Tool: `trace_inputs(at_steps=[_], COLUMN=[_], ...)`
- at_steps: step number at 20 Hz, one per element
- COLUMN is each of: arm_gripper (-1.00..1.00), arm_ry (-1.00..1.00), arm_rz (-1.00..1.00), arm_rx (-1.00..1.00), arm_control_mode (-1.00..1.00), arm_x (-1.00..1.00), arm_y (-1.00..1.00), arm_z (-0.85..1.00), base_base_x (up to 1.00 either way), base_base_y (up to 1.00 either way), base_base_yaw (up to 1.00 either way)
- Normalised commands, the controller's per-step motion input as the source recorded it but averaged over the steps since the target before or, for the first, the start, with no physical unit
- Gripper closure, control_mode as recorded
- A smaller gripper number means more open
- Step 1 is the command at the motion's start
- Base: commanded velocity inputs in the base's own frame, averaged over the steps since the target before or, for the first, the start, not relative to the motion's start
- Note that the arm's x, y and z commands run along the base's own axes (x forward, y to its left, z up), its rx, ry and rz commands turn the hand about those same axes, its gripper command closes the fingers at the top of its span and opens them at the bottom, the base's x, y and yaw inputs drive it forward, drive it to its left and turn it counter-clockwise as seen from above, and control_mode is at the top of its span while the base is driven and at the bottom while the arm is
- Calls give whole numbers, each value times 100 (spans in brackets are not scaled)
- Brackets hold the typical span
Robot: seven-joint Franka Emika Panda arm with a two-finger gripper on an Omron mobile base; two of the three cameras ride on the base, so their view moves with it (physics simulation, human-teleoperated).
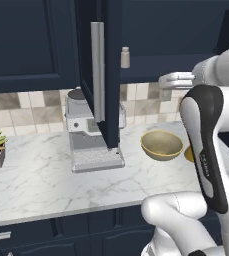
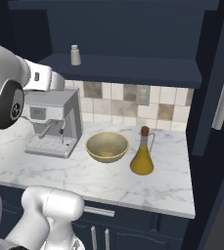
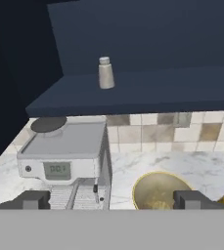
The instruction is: Retrieve the bottle and the shaker from the cabinet and place them next to the mixing bowl on the counter. Then add garlic from the fridge to the mixing bowl.
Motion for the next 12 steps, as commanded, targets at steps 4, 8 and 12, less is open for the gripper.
trace_inputs(at_steps=[4,8,12], arm_gripper=[-100,-100,-100], arm_ry=[0,0,0], arm_rz=[3,1,1], arm_rx=[-4,-4,-5], arm_control_mode=[-100,-100,-100], arm_x=[44,48,47], arm_y=[11,0,5], arm_z=[12,5,0], base_base_x=[0,0,0], base_base_y=[0,0,0], base_base_yaw=[0,0,0])
